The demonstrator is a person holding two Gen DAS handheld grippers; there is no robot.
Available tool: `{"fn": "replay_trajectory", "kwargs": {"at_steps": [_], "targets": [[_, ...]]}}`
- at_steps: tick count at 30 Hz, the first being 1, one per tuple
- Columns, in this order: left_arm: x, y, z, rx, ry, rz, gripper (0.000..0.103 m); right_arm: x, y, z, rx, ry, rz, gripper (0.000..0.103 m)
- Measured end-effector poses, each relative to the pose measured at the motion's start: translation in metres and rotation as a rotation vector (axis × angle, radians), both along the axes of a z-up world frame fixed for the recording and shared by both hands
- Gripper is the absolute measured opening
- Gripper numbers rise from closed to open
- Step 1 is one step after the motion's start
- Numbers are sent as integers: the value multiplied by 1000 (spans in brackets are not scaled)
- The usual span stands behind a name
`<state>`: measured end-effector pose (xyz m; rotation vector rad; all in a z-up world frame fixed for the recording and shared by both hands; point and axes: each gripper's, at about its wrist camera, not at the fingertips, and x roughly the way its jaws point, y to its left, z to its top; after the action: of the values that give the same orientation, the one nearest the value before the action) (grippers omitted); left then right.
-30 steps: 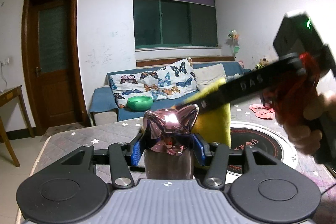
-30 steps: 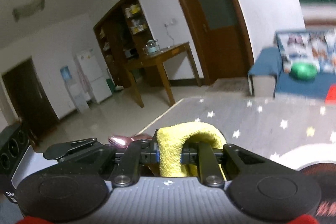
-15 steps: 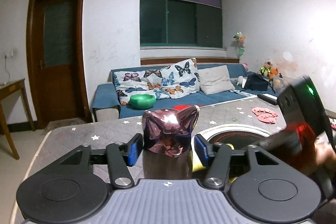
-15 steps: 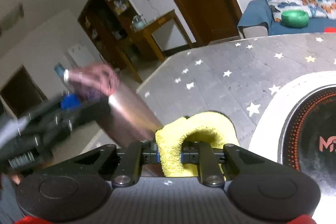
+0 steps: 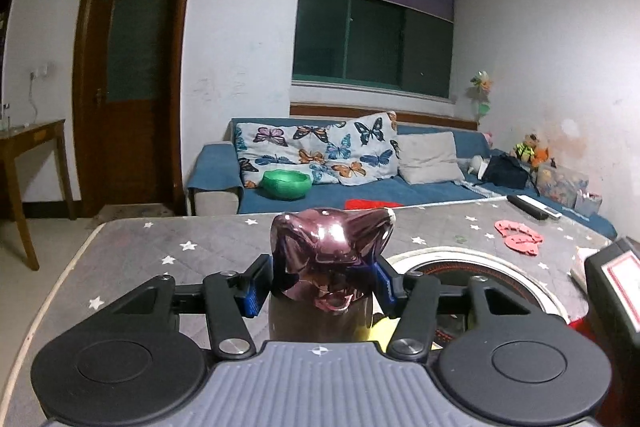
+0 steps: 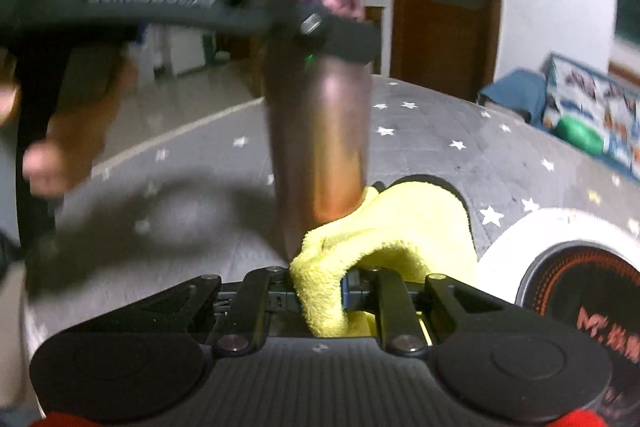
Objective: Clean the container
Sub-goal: 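Rub the cloth up the pink bottle body while left gripper tilts it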
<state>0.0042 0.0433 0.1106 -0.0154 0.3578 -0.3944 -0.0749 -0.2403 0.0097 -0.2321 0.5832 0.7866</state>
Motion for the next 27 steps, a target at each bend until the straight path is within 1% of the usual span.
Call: {"fn": "replay_trajectory", "kwargs": {"at_steps": [3, 8, 12, 16, 19, 20, 25, 27], "targets": [[-4, 19, -1, -67, 15, 20, 56, -2, 4, 0, -31, -33, 9, 15], [-2, 57, -4, -193, 44, 86, 56, 7, 5, 9, -13, -71, -33, 15], [2, 76, -7, -248, 57, 115, 56, 10, 18, 9, -36, -104, -31, 15], [5, 87, -10, -285, 62, 142, 56, 7, 37, -4, -95, -131, 0, 16], [7, 94, -13, -315, 67, 152, 56, -1, 44, -15, -154, -153, 22, 16], [7, 96, -13, -320, 68, 155, 56, -2, 44, -17, -163, -147, 33, 16], [7, 95, -11, -318, 66, 148, 56, -13, 47, -25, -196, -136, 86, 16], [5, 89, -7, -303, 55, 134, 54, -17, 47, -22, -174, -125, 107, 16]]}}
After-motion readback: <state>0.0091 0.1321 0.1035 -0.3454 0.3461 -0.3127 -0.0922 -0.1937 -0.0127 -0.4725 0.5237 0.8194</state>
